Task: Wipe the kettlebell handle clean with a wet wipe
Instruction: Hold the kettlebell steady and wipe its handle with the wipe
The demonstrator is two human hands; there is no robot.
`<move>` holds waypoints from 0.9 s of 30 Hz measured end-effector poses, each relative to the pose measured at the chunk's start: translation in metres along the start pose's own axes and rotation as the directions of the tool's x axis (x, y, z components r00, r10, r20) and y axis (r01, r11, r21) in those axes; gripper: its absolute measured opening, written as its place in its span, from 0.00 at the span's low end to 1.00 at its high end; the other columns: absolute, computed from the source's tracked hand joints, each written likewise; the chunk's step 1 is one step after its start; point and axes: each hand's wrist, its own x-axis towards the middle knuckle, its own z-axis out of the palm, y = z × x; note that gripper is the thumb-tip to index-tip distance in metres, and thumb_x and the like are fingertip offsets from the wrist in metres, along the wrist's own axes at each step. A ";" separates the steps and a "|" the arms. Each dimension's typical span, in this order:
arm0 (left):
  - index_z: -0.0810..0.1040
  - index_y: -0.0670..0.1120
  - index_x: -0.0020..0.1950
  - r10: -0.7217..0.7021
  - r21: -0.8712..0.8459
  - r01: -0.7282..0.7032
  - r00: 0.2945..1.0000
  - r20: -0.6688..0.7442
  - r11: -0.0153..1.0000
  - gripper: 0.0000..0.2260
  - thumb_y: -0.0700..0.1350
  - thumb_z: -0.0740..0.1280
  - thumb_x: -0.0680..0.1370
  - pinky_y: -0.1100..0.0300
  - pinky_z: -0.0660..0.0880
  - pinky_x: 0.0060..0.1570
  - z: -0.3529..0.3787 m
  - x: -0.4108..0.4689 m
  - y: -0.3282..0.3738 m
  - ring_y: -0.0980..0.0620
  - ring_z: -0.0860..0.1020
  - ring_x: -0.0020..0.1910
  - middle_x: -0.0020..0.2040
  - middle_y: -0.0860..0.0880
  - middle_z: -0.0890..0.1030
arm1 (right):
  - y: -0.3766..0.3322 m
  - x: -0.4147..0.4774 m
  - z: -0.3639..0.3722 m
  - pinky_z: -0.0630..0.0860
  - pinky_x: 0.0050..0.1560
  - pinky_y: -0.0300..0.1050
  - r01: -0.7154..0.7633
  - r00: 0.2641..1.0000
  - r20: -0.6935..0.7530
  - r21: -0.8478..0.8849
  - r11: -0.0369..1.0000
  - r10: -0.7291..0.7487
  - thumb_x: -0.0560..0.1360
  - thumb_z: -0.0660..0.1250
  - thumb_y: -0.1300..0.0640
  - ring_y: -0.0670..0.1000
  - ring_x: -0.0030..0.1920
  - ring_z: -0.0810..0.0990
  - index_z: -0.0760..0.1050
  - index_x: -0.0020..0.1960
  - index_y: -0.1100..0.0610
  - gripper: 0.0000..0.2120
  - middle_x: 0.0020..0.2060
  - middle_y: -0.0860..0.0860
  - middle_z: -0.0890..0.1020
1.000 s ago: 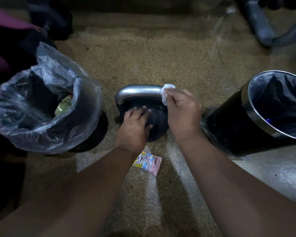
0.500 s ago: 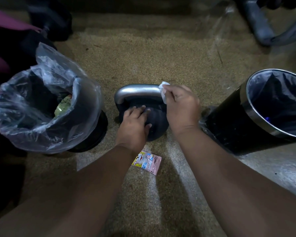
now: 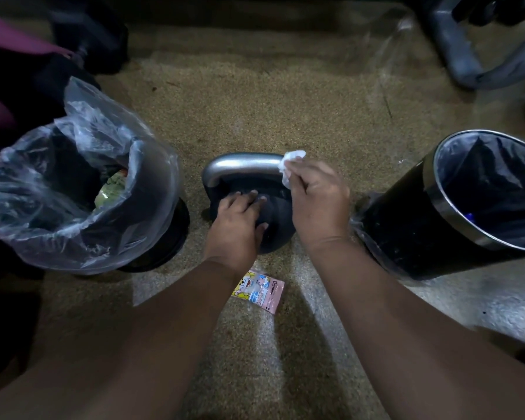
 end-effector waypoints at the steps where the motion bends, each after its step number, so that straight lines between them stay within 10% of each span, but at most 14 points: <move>1: 0.76 0.45 0.69 -0.003 0.003 0.003 1.000 0.001 1.000 0.22 0.46 0.72 0.75 0.52 0.68 0.68 0.000 0.000 0.000 0.43 0.67 0.68 0.68 0.47 0.74 | 0.000 0.003 0.000 0.76 0.54 0.37 -0.020 1.000 0.006 0.005 1.000 0.020 0.75 0.69 0.61 0.46 0.48 0.82 0.85 0.50 0.56 0.08 0.47 0.48 0.84; 27: 0.76 0.44 0.68 0.004 0.005 -0.004 1.000 0.005 1.000 0.22 0.46 0.72 0.74 0.50 0.69 0.68 0.002 0.001 -0.002 0.41 0.68 0.67 0.69 0.47 0.74 | 0.002 -0.004 -0.002 0.75 0.53 0.36 -0.044 0.998 -0.045 0.018 0.999 0.045 0.74 0.68 0.63 0.46 0.47 0.81 0.85 0.49 0.56 0.08 0.46 0.49 0.84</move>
